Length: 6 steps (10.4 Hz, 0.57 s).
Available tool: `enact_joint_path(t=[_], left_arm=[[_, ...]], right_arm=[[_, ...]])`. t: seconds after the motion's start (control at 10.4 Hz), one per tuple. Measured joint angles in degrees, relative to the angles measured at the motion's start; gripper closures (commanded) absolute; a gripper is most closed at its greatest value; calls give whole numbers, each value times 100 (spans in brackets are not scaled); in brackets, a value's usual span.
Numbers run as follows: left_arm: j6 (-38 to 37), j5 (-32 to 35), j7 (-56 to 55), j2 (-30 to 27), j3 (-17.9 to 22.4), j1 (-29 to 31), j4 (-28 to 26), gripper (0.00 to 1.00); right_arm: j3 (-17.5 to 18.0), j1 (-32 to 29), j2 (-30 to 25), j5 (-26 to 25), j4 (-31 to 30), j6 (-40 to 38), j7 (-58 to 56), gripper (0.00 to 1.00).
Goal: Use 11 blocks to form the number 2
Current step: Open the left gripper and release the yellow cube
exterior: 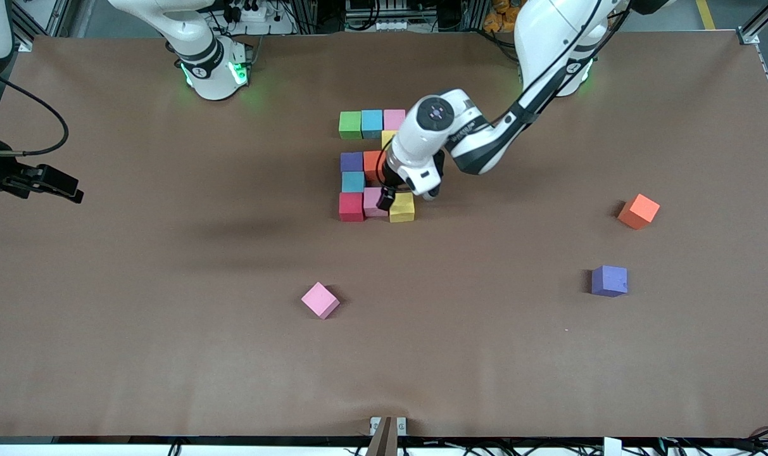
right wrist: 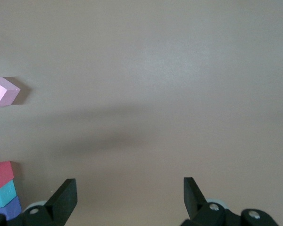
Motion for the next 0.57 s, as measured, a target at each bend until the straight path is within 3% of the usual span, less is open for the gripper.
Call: enact_joint_path(t=[0.29,0.57], left_arm=[[-1080,144,361,-133,-57,20,734,0],[-1542,164,1880,-163,-54,215,1179,0]], right_arm=[[1,0,0,1,1,0,0,0],[0,0,0,1,4,-3,0,0]])
